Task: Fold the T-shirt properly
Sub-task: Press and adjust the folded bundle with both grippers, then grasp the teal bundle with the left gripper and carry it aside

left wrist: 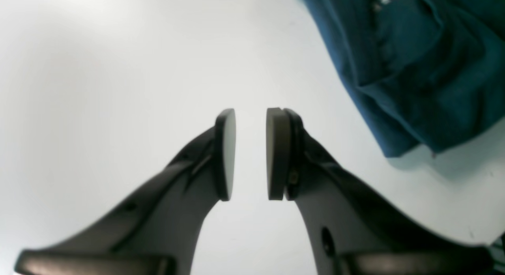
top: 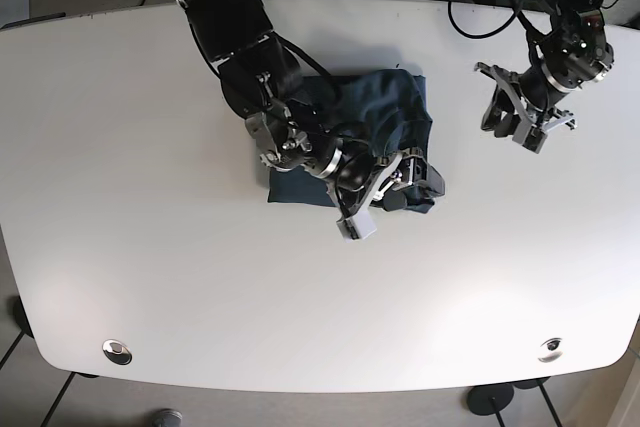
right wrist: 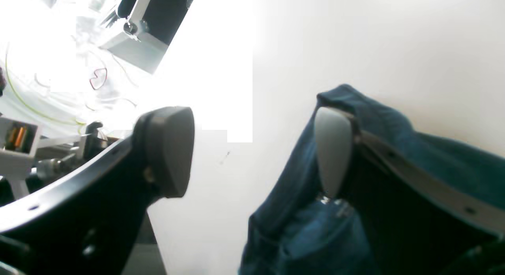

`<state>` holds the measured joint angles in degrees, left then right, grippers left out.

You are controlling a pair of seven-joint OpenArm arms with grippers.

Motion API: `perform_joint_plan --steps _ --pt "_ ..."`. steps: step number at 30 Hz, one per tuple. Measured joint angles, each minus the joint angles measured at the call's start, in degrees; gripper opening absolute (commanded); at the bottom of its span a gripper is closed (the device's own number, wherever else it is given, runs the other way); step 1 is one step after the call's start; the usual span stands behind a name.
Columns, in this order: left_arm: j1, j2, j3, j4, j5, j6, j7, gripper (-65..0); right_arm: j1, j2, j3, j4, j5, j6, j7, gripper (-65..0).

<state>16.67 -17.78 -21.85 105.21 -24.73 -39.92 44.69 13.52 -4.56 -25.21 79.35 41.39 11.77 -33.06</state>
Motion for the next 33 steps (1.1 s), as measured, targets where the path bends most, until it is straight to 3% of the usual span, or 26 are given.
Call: perform_joint_plan --steps 3,6,8,10,11,14,18,21,24,29,33 --pt "0.46 0.07 4.5 1.16 -0.28 -0.02 0.02 -53.7 -1.68 6.36 0.59 6.27 0.15 0.07 0.5 -20.6" --pt "0.5 3.21 7.34 1.18 -0.28 -0.02 0.04 -53.7 -5.99 10.88 6.4 11.04 0.15 0.17 -0.13 -21.7" --pt "0.48 4.28 9.9 1.14 -0.07 -0.02 0.07 -53.7 -8.07 12.7 11.08 11.87 0.0 0.17 -0.04 -32.3" --pt "0.46 5.77 13.6 0.59 -0.11 0.0 0.0 -53.9 -9.01 15.72 13.84 10.32 -0.76 0.07 0.37 -57.9" --pt "0.5 6.03 14.8 -0.39 -0.17 -0.02 -0.15 -54.0 -8.92 16.57 13.77 9.05 -1.75 0.04 0.22 -61.8" --pt "0.61 6.16 15.76 -3.98 0.11 0.0 -0.11 -54.2 -8.7 16.68 13.88 6.4 -8.11 0.22 -0.2 -59.9" --pt "0.76 6.14 15.58 -7.43 0.07 0.02 -0.22 -59.7 -4.46 12.04 14.56 1.7 -18.29 1.05 0.24 -59.9" --pt "0.74 5.97 15.47 -9.11 -0.63 0.0 -0.87 -60.3 -1.38 8.68 14.78 -2.71 -23.78 1.31 0.37 -59.9" --pt "-0.39 5.92 15.34 -12.17 -2.21 -0.26 -2.34 -60.3 -0.11 8.39 14.4 -6.99 -24.72 1.29 5.79 -59.9" --pt "-5.31 5.14 15.54 -17.44 -3.63 -1.31 -2.78 -60.3 -1.84 9.88 14.4 -8.52 -24.65 1.33 6.51 -60.1" --pt "-11.61 5.05 15.8 -20.79 -0.07 -1.03 -2.1 -60.3 -5.31 10.54 14.69 -7.06 -24.65 1.33 7.54 -60.1"
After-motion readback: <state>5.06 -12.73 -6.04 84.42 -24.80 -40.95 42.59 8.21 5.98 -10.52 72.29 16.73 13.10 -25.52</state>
